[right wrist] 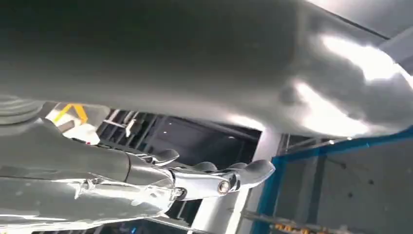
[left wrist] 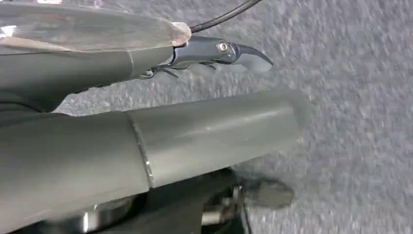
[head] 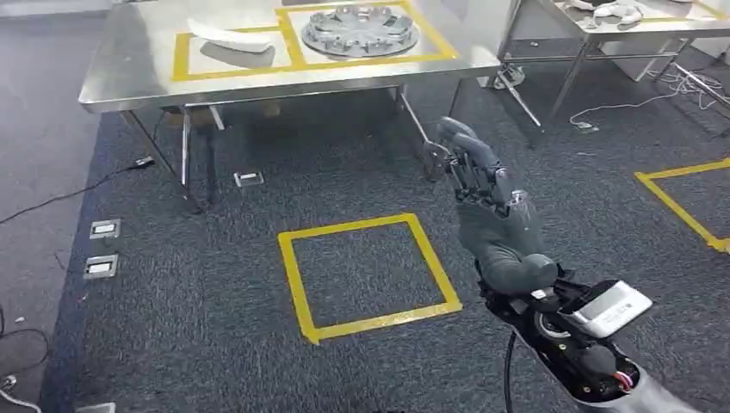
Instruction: Take the parts from the cabinet and place them on the table.
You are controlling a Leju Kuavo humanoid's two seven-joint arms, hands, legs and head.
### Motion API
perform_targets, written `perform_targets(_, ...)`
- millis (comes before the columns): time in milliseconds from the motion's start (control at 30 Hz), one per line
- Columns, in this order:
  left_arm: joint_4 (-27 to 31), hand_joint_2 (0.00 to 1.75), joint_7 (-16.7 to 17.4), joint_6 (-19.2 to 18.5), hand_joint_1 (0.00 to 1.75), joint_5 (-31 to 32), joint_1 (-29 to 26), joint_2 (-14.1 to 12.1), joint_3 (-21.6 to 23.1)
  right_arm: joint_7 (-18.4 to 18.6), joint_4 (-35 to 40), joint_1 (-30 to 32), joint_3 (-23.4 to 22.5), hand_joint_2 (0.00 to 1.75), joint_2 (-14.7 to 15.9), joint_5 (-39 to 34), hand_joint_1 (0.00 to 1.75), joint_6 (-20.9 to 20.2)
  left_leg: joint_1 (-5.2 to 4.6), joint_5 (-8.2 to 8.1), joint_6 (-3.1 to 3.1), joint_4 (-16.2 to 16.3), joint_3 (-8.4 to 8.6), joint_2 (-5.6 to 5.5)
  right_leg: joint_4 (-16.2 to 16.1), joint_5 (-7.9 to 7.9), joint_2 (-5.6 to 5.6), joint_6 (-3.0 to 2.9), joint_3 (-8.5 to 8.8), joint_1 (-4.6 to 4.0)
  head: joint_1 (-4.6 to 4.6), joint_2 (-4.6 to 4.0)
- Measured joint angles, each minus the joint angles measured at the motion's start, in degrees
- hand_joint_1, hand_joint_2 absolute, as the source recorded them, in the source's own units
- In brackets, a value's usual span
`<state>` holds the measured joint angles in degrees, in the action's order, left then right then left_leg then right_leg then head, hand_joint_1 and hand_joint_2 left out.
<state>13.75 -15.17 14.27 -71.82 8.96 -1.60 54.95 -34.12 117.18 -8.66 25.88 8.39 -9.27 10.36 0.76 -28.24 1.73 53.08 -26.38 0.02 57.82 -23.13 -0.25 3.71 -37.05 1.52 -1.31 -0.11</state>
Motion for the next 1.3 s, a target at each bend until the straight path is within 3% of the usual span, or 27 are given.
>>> perform_targets(67, 0.0, 0.0, -0.3, 0.0, 0.0, 0.0, -0.2, 0.0, -0.2, 0.2, 0.0, 0.2, -0.3, 0.0, 0.3, -0.2, 0.0, 0.0, -0.19, 0.73, 0.37, 0.1, -0.93, 0.12, 10.0, -5.7, 0.1, 0.26, -3.42, -0.03, -0.66, 0.0)
perform_targets(100, 0.0, 0.0, -0.5, 0.0, 0.0, 0.0, -0.3, 0.0, -0.3, 0.2, 0.0, 0.4, -0.5, 0.0, 0.3, -0.2, 0.0, 0.0, -0.36, 1.09, 0.43, 0.1, -1.47, 0.17, 14.3, -7.61, 0.11, 0.39, -4.62, -0.04, -0.9, 0.0)
perform_targets(133, 0.0, 0.0, -0.5, 0.0, 0.0, -0.1, -0.5, 0.0, -0.3, 0.4, 0.0, 0.7, -0.6, 0.0, 0.4, -0.2, 0.0, -0.1, -0.46, 1.4, 0.4, 0.2, -1.93, 0.17, 15.7, -8.04, 0.1, 0.39, -4.44, -0.04, -0.99, 0.0)
perform_targets(167, 0.0, 0.0, -0.5, 0.0, 0.0, -0.2, -0.6, 0.0, -0.4, 0.5, 0.0, 0.8, -0.7, 0.0, 0.4, -0.2, 0.0, -0.1, -0.55, 1.66, 0.33, 0.3, -2.36, 0.17, 14.0, -7.22, 0.1, 0.25, -2.73, -0.05, -1.09, 0.0)
perform_targets(267, 0.0, 0.0, -0.7, -0.1, 0.0, -0.4, -0.9, 0.0, -0.6, 0.7, 0.0, 0.8, -1.3, 0.0, 0.6, -0.3, 0.0, -0.1, -0.62, 2.12, -0.06, 0.5, -2.84, 0.14, -0.6, -2.33, 0.13, -0.89, 7.33, -0.43, -1.62, 0.0)
perform_targets(300, 0.0, 0.0, -0.7, -0.1, 0.0, -0.5, -0.9, 0.1, -0.6, 0.7, 0.0, 0.7, -1.4, 0.0, 0.6, -0.3, 0.0, -0.1, -0.84, 2.28, -0.38, 0.6, -3.1, 0.15, -3.7, -3.23, 0.12, -1.42, 8.93, -0.77, -1.73, 0.0)
perform_targets(400, 0.0, 0.0, -0.8, -0.1, 0.0, -0.7, -1.0, 0.1, -0.7, 1.0, 0.0, 1.2, -1.9, 0.0, 0.6, -0.6, 0.0, -0.1, -0.55, 2.82, -1.22, 0.7, -3.66, 0.32, -4.0, -2.87, 0.15, -1.8, 8.35, -1.23, -1.36, 0.0)
perform_targets(467, 0.0, 0.0, -0.9, -0.2, 0.0, -0.8, -1.0, 0.0, -0.8, 1.1, 0.0, 1.3, -2.3, 0.0, 0.6, -1.2, 0.0, -0.1, -0.49, 2.31, -1.8, 1.3, -3.96, 0.25, -5.0, -1.94, -0.12, -2.53, 8.47, -0.52, -1.32, 0.0)
perform_targets(500, 0.0, 0.0, -1.0, -0.2, 0.0, -0.8, -1.1, 0.0, -0.8, 1.2, 0.0, 1.4, -2.5, 0.0, 0.6, -1.4, 0.0, 0.0, -0.6, 0.34, -2.08, 3.7, -5.09, 0.15, -5.2, -1.65, -0.12, -2.95, 8.28, -0.55, -0.75, 0.0)
perform_targets(567, 0.0, 0.0, -1.1, -0.2, 0.0, -1.0, -1.2, 0.0, -0.8, 1.8, -0.2, 1.7, -3.1, 0.0, 0.6, -1.7, 0.0, 0.2, -0.38, -4.9, -2.43, 13.3, -9.58, 0.16, -5.2, -1.28, -0.28, -3.22, 7.58, -0.64, 0.28, 0.0)
perform_targets(600, 0.0, 0.0, -1.2, -0.1, 0.0, -1.0, -1.4, 0.0, -0.8, 2.0, -0.3, 1.9, -3.5, 0.0, 0.7, -2.1, 0.0, 0.3, -0.37, -6.52, -2.61, 17.5, -11.47, 0.16, -5.2, -1.14, -0.33, -3.27, 7.26, -0.67, 0.3, 0.0)
perform_targets(633, 0.0, 0.0, -1.2, -0.1, 0.0, -1.0, -1.6, 0.0, -0.8, 2.1, -0.5, 2.2, -3.9, 0.0, 0.8, -2.4, 0.0, 0.5, -0.36, -6.89, -2.74, 19.8, -12.41, 0.16, -5.1, -0.96, -0.33, -3.26, 6.98, -0.66, 0.39, 0.0)
perform_targets(667, 0.0, 0.0, -1.3, -0.1, 0.0, -1.0, -1.7, 0.0, -0.8, 2.3, -0.7, 2.5, -4.2, 0.0, 0.8, -2.6, 0.0, 0.6, -0.33, -5.97, -2.74, 19.1, -12.0, 0.17, -5.1, -0.85, -0.3, -3.22, 6.77, -0.63, 0.43, 0.0)
perform_targets(700, 0.0, 0.0, -1.4, 0.0, 0.0, -1.0, -1.8, -0.1, -0.8, 2.5, -0.9, 2.7, -4.7, 0.0, 0.8, -3.4, 0.0, 0.7, -0.26, -3.77, -2.71, 15.6, -10.07, 0.17, -4.9, -0.73, -0.22, -3.07, 6.59, -0.58, 0.5, 0.0)
perform_targets(767, 0.0, 0.0, -1.6, 0.2, 0.0, -1.2, -1.8, -0.3, -0.9, 3.2, -1.4, 3.0, -5.7, 0.0, 1.0, -4.6, 0.0, 1.2, -0.14, 1.01, -2.49, 5.0, -4.3, 0.11, -4.4, -0.69, -0.03, -2.87, 6.35, -0.53, 0.65, 0.0)
perform_targets(800, 0.0, 0.0, -1.7, 0.2, 0.0, -1.4, -1.8, -0.4, -1.2, 3.8, -1.7, 3.1, -6.3, 0.0, 1.1, -5.4, 0.0, 1.5, -0.14, 1.34, -2.24, 1.6, -2.5, -0.3, -4.2, -0.73, 0.05, -2.47, 6.08, -0.75, 0.76, 0.0)
perform_targets(933, 0.0, 0.0, -2.1, 0.2, 0.0, -2.0, -2.2, -0.4, -1.7, 3.6, -6.3, 3.8, -8.9, 0.0, 2.0, -11.6, 0.0, 0.6, -0.51, 1.65, -0.78, 0.9, -2.93, -0.37, -4.1, -0.17, 0.14, -1.17, 5.67, -0.82, 0.26, 0.0)
perform_targets(967, 0.0, 0.0, -2.1, 0.2, 0.0, -2.0, -2.3, -0.3, -1.7, 3.3, -7.1, 3.9, -9.6, 0.0, 2.3, -11.7, 0.0, 0.5, -0.1, 2.15, -0.09, 0.4, -2.86, -0.17, -3.8, -0.53, 0.14, -0.79, 5.41, -0.63, 0.26, 0.0)
perform_targets(1000, 0.0, 0.0, -2.2, 0.2, 0.0, -2.0, -2.3, -0.4, -1.7, 3.1, -7.8, 3.9, -10.2, 0.0, 2.4, -11.7, 0.0, 0.3, -0.14, 2.26, 0.07, 0.4, -2.95, -0.12, -2.2, -2.02, 0.14, -0.6, 4.77, -0.53, 0.13, 0.0)
perform_targets(1033, 0.0, 0.0, -2.3, 0.2, 0.0, -2.0, -2.3, -0.4, -1.8, 3.1, -8.5, 3.8, -10.7, 0.0, 2.6, -11.7, 0.0, 0.1, -0.14, 2.38, 0.28, 0.4, -3.07, -0.04, 1.6, -4.51, 0.14, -0.42, 3.25, -0.51, -0.44, 0.0)
perform_targets(1100, 0.0, 0.0, -2.3, 0.2, 0.0, -2.0, -2.3, -0.4, -2.0, 3.6, -10.1, 4.1, -11.3, 0.0, 2.8, -12.1, 0.0, 0.1, -0.32, 2.5, 0.45, 0.4, -3.3, 0.28, 12.2, -9.37, 0.16, -0.02, -1.18, -0.46, -1.05, 0.0)
perform_targets(1133, 0.0, 0.0, -2.3, 0.2, 0.0, -2.0, -2.4, -0.3, -2.1, 3.9, -10.8, 4.3, -11.7, 0.0, 2.8, -13.0, 0.0, 0.1, -0.34, 2.5, 0.46, 0.5, -3.38, 0.38, 15.1, -10.06, 0.14, 0.08, -2.37, -0.44, -1.18, 0.0)
perform_targets(1167, 0.0, 0.0, -2.3, 0.2, 0.0, -2.1, -2.4, -0.3, -2.2, 4.4, -12.0, 4.5, -12.2, 0.0, 2.8, -14.2, 0.0, 0.1, -0.35, 2.51, 0.45, 0.5, -3.39, 0.52, 15.3, -9.5, 0.14, 0.13, -2.16, -0.42, -1.36, 0.0)
perform_targets(1233, 0.0, 0.0, -2.3, 0.2, 0.0, -2.1, -2.6, -0.3, -2.2, 5.1, -14.6, 4.5, -13.5, 0.0, 2.9, -16.5, 0.0, 0.2, -0.33, 2.47, 0.39, 0.7, -3.42, 0.77, 8.7, -5.58, 0.05, 0.03, 1.43, -0.36, -1.6, 0.0)
perform_targets(1267, 0.0, 0.0, -2.3, 0.2, 0.0, -2.2, -2.5, -0.3, -2.3, 5.2, -15.8, 4.6, -14.2, 0.0, 2.9, -17.5, 0.0, 0.1, -0.32, 2.35, 0.22, 0.8, -3.42, 0.89, 2.8, -2.86, -0.27, -0.1, 4.53, -0.36, -1.75, 0.0)
perform_targets(1300, 0.0, 0.0, -2.3, 0.2, 0.0, -2.2, -2.5, -0.3, -2.3, 5.2, -17.4, 4.5, -15.0, 0.0, 3.0, -18.3, 0.0, 0.1, -0.39, 2.25, -0.02, 0.9, -3.41, 1.07, -2.2, -1.75, -1.12, -0.23, 6.88, -0.43, -2.06, 0.0)
